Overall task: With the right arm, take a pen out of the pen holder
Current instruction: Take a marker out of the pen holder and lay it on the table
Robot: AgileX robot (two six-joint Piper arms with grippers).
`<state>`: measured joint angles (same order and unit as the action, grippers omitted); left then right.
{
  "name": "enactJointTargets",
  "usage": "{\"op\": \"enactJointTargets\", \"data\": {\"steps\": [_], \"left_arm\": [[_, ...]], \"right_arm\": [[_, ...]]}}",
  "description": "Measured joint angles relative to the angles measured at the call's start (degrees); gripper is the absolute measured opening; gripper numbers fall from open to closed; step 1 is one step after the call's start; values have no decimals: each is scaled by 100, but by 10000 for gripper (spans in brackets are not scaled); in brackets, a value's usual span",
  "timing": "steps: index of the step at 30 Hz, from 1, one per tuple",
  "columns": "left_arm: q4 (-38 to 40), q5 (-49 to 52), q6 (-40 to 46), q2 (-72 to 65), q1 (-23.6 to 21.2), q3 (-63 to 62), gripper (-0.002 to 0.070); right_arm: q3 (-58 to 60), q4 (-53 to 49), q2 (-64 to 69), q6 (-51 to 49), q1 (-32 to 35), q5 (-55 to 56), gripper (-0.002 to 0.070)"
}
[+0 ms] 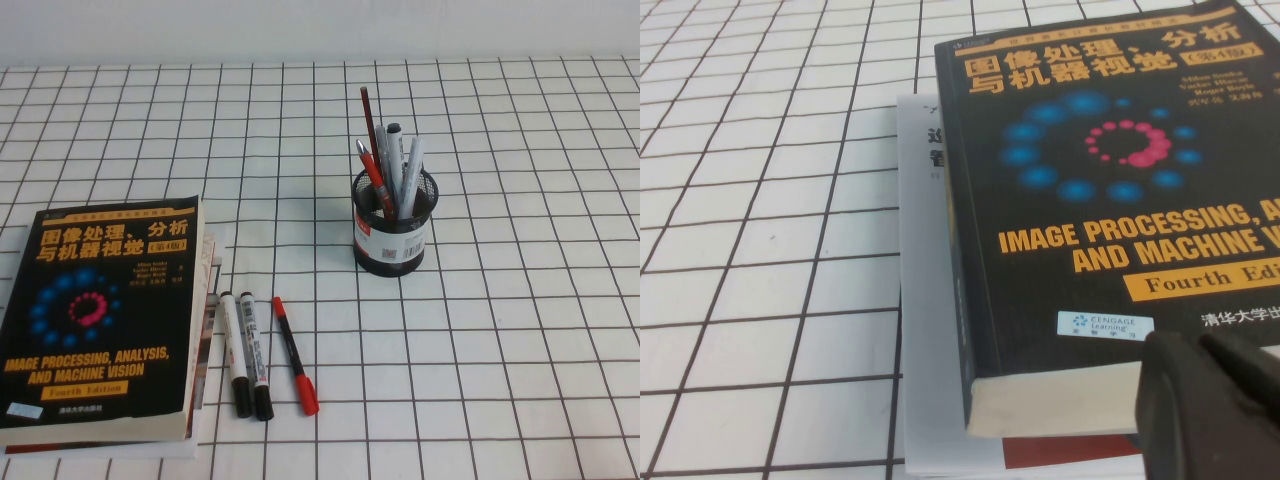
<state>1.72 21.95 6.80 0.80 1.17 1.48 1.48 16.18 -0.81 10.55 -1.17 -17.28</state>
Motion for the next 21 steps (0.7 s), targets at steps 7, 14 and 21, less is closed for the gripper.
{"op": "enactJointTargets", "data": {"steps": [7,14,21], "left_arm": [[0,0,0,0,0,0,-4],[0,0,0,0,0,0,-4],[0,0,0,0,0,0,-4]], "right_arm": [[0,1321,0,0,0,241,-16],[0,3628,0,0,0,964,-16],[0,4458,0,40,0,1498,-16]]}}
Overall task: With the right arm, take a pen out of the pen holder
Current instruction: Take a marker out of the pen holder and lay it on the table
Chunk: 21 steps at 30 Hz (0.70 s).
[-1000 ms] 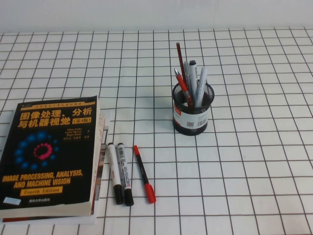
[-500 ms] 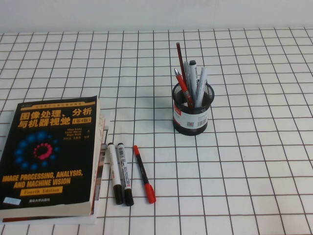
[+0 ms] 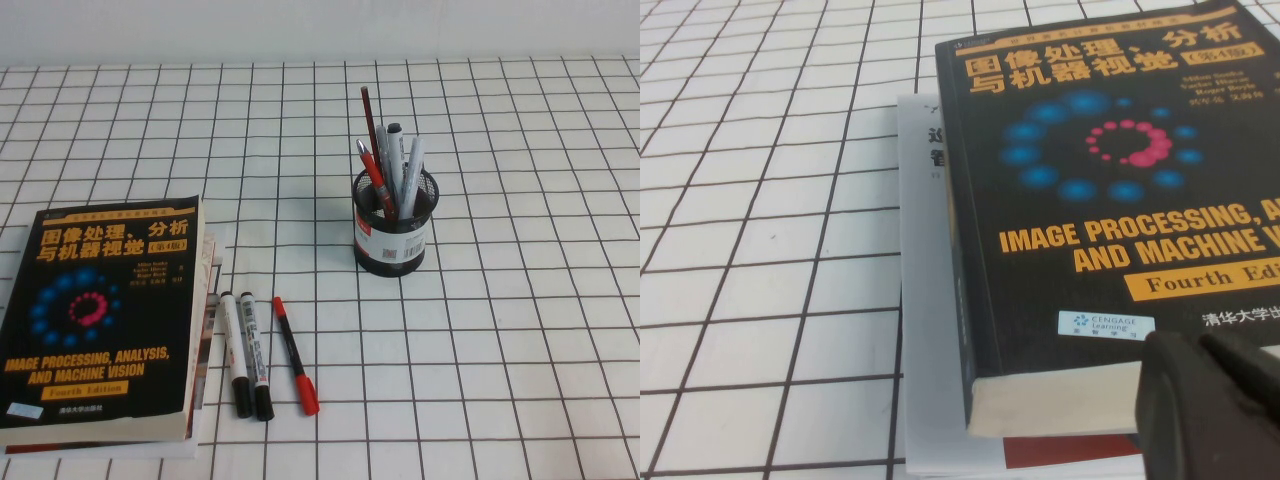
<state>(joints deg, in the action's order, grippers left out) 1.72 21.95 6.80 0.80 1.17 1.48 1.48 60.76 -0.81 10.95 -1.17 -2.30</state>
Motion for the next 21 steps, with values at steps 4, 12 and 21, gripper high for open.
{"op": "enactJointTargets", "data": {"steps": [4,12,21], "left_arm": [[0,0,0,0,0,0,-4],[0,0,0,0,0,0,-4],[0,0,0,0,0,0,-4]], "right_arm": [[-30,12,0,362,0,-287,-16],[-1281,-536,1080,681,0,-1625,-16],[-2964,-1973,3585,686,0,-3447,-16]]}}
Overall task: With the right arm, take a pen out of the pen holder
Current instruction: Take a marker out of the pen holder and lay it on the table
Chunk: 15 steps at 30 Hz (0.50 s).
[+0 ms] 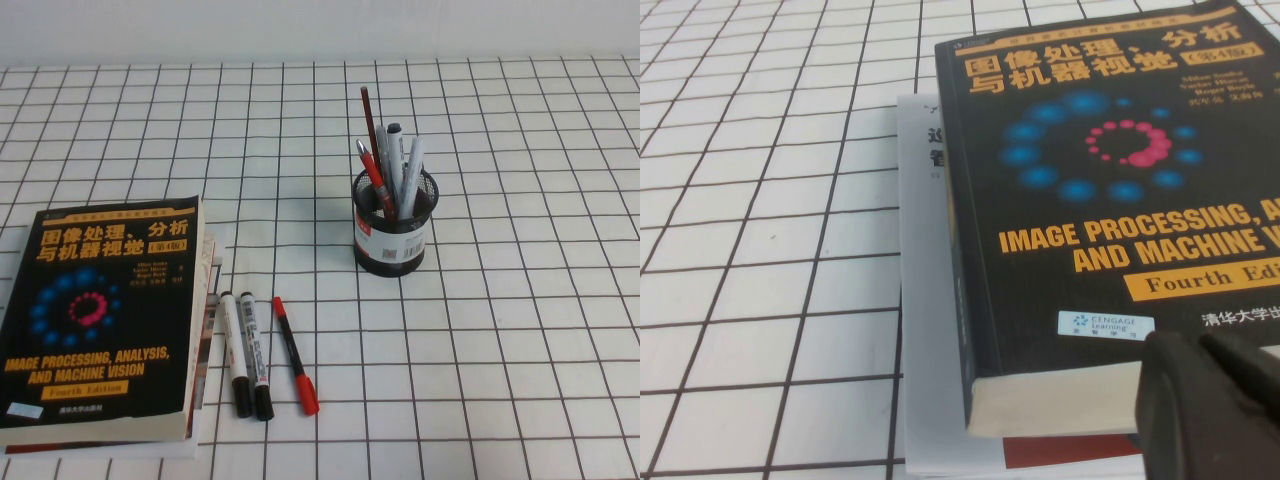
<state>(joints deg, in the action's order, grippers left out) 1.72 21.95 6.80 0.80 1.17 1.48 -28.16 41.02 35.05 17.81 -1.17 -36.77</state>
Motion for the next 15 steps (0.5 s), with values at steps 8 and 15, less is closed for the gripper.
{"op": "enactJointTargets", "data": {"steps": [8,15], "left_arm": [[0,0,0,0,0,0,-4],[0,0,0,0,0,0,-4]], "right_arm": [[-845,-545,1574,112,-60,-346,-16],[-1480,-671,2696,162,-1296,745,-16]]}}
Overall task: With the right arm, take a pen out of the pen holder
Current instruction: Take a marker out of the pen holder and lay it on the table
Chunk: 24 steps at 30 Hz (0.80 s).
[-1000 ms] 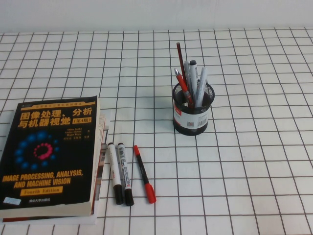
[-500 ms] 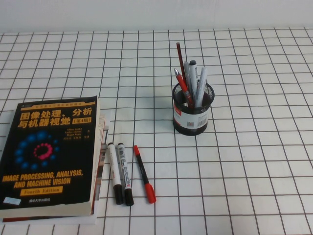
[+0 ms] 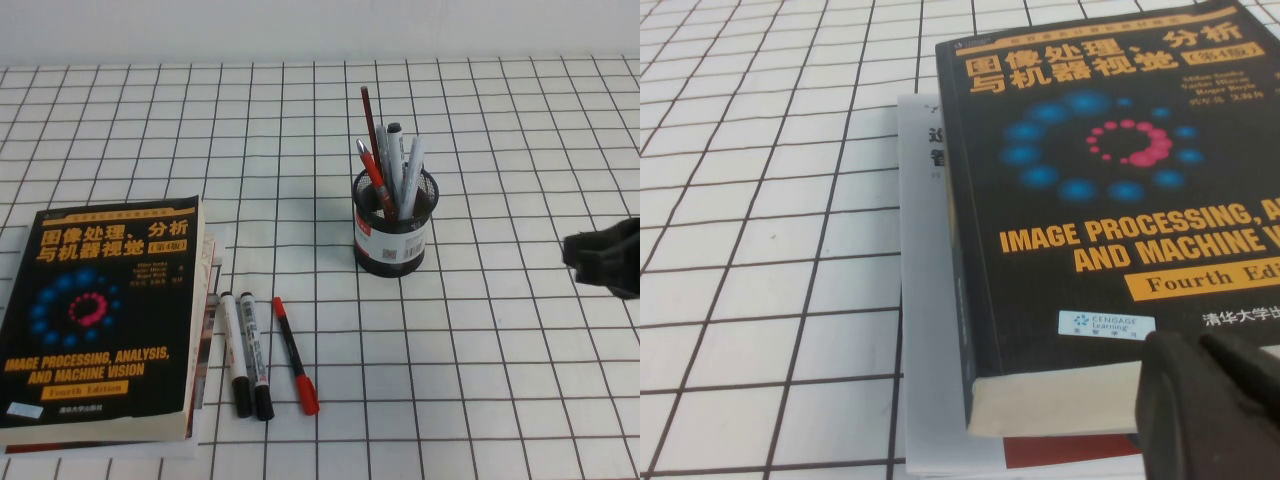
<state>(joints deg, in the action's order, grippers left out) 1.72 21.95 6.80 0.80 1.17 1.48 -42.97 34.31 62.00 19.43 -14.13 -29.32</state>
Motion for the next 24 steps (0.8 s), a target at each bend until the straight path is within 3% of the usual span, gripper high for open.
{"op": "enactJointTargets", "data": {"steps": [6,11,17,24], "left_arm": [[0,0,0,0,0,0,-4],[0,0,0,0,0,0,-4],[0,0,0,0,0,0,-4],[0,0,0,0,0,0,-4]], "right_arm": [[-105,-37,676,0,-1275,1666,-10],[-46,-60,1192,0,-2178,3480,83],[81,-139,1974,-103,-2481,5742,300],[-213,-150,2905,-381,-2481,6345,357]]}}
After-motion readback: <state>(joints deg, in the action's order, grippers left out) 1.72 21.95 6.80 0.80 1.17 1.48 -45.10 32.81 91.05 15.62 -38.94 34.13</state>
